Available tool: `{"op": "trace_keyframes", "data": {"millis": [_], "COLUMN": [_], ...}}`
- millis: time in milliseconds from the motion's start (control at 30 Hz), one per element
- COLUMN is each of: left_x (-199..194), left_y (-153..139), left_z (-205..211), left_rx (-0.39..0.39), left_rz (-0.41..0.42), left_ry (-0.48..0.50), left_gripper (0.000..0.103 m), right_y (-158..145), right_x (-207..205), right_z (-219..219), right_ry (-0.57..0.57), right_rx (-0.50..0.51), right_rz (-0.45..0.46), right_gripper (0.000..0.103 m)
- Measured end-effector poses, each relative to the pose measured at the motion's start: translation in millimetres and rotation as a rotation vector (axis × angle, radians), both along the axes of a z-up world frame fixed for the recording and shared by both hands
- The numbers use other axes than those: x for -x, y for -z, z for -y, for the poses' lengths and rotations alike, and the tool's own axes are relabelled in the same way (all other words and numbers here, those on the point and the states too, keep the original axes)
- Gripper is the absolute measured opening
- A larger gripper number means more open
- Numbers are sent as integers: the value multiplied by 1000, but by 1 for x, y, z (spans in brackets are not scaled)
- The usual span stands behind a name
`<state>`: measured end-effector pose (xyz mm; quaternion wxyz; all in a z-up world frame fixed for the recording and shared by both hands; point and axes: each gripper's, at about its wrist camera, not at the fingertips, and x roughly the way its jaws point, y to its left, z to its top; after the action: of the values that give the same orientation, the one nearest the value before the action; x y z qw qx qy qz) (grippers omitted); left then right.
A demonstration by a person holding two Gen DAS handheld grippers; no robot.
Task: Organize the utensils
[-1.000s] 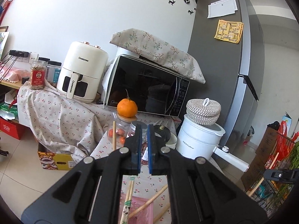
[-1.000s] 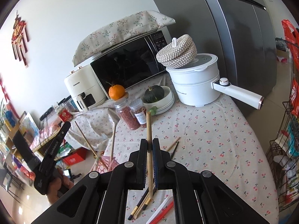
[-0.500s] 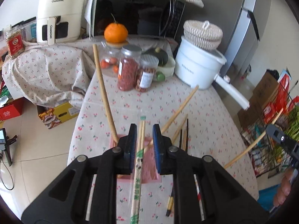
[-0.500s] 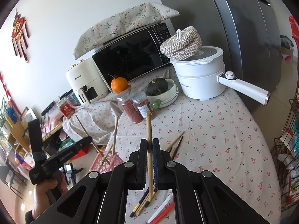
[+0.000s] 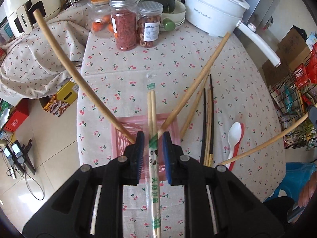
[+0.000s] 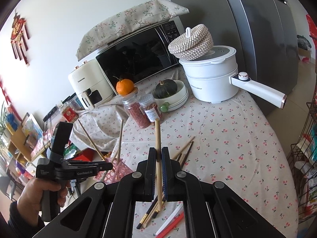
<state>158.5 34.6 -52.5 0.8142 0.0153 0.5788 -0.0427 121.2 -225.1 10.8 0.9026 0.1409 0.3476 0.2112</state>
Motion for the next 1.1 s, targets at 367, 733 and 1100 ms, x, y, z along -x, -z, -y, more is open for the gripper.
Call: {"op": "trace_keyframes", "data": {"millis": [367, 733, 1100], "left_x": [12, 46, 48], "left_y": [-33, -87, -46], "left_z": [3, -11, -23], "left_rx": [-14, 19, 56], "left_rz": [166, 636, 767], "left_ry": [24, -65, -65], "left_gripper": [6, 6, 6], "right_y": [3, 5, -7], "right_x": [-2, -2, 4], "right_z": [1, -5, -11], "right_ry": [0, -4, 2], "right_rx": [-6, 3, -55], "right_rz": [-17, -18, 29], "right_gripper": [6, 6, 6]}}
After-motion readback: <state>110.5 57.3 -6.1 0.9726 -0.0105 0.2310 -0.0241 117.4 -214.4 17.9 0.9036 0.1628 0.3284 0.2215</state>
